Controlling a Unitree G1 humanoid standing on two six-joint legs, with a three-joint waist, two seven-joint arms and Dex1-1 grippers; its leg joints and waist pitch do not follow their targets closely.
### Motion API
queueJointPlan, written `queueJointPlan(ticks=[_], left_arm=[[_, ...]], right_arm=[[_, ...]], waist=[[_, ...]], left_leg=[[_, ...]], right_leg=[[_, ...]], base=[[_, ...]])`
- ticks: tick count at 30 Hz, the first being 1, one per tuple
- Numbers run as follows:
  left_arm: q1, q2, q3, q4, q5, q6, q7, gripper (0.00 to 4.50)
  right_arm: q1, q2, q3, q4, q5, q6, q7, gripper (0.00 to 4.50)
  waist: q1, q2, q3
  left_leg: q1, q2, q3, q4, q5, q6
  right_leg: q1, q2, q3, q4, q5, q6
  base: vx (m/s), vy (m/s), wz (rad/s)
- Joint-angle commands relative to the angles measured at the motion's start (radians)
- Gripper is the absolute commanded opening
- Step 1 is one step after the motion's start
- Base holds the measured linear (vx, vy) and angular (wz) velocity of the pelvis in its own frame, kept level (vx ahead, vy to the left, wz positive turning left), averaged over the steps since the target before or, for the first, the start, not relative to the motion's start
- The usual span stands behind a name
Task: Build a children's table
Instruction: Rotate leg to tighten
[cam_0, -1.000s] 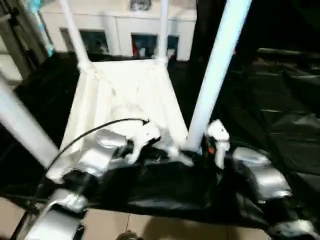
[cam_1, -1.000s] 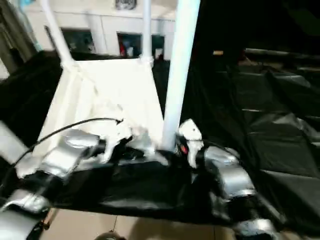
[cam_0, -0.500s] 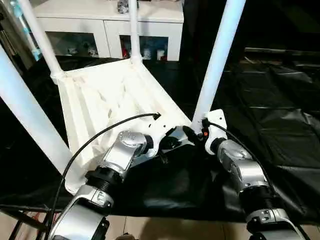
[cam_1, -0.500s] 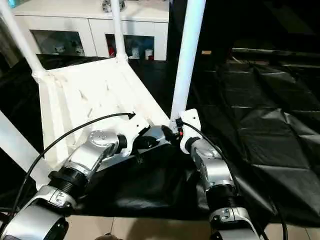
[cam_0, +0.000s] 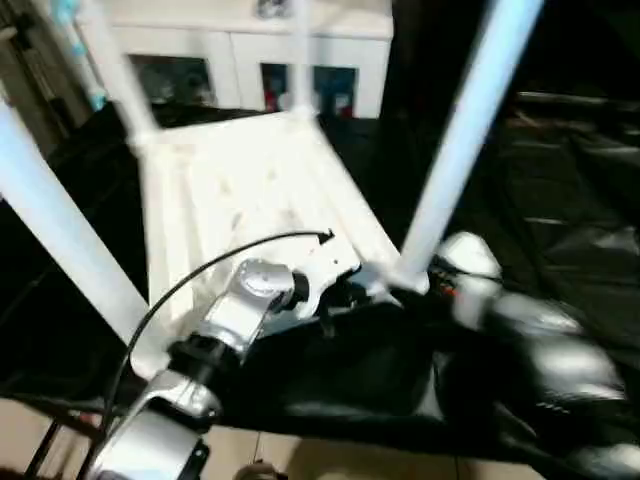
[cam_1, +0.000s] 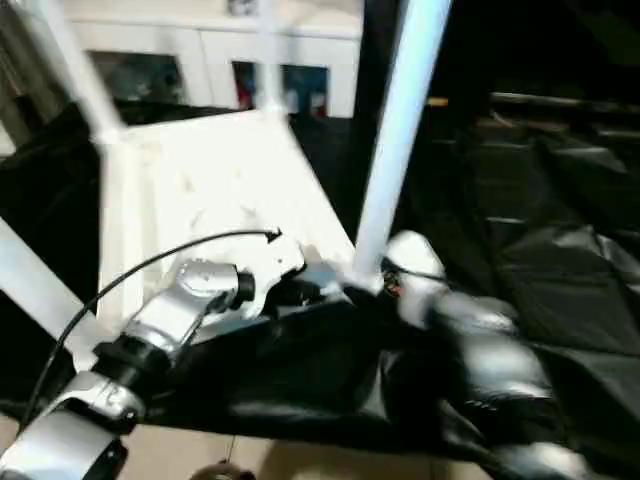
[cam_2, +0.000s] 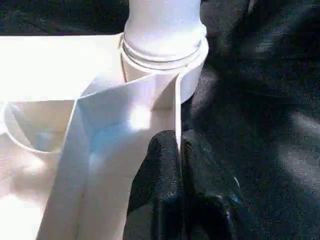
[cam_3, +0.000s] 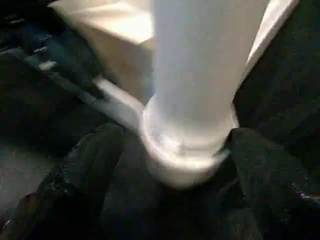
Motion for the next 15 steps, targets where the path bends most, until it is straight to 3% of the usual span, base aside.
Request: queueJointPlan(ticks=[1, 6, 11, 12, 15], left_arm=[[-0.009, -0.002, -0.003, -0.014, -0.008, -0.03, -0.004, 0.0], [-0.003, 0.021, -0.01, -0.026, -0.028, -0.052, -0.071, 0.0], [0.028, 0.067, -0.052, -0.072, -0.061, -0.103, -0.219, 0.0], [0.034, 0.075, -0.058, -0.082, -0.066, -0.106, -0.241, 0.0], [0.043, 0.104, -0.067, -0.1, -0.08, -0.117, -0.301, 0.0]], right_arm=[[0.018, -0.022, 0.008, -0.047, 0.033, 0.014, 0.069, 3.77], [0.06, -0.092, -0.016, -0.094, 0.067, 0.041, 0.114, 3.77], [0.083, -0.117, -0.046, -0.117, 0.084, 0.063, 0.106, 3.77], [0.088, -0.123, -0.053, -0.117, 0.085, 0.063, 0.106, 3.77], [0.106, -0.154, -0.093, -0.109, 0.092, 0.067, 0.099, 3.77]], waist=[[-0.001, -0.018, -0.066], [-0.003, -0.013, -0.062], [-0.002, -0.012, -0.065], [0.002, -0.012, -0.065], [0.019, -0.009, -0.066]], left_leg=[[0.004, 0.089, -0.032, -0.056, -0.125, 0.122], [0.006, 0.088, -0.036, -0.06, -0.167, 0.092], [0.008, 0.09, -0.035, -0.059, -0.155, 0.09], [0.006, 0.092, -0.035, -0.059, -0.144, 0.092], [0.014, 0.094, -0.031, -0.056, -0.142, 0.091]], right_leg=[[0.054, -0.113, 0.071, -0.064, -0.172, -0.175], [0.05, -0.113, 0.07, -0.08, -0.294, -0.139], [0.046, -0.112, 0.072, -0.075, -0.25, -0.154], [0.049, -0.113, 0.073, -0.071, -0.234, -0.156], [0.041, -0.111, 0.075, -0.069, -0.214, -0.167]], base=[[0.0, 0.0, 0.0], [0.0, 0.0, 0.0], [0.0, 0.0, 0.0], [0.0, 0.0, 0.0], [0.0, 0.0, 0.0]])
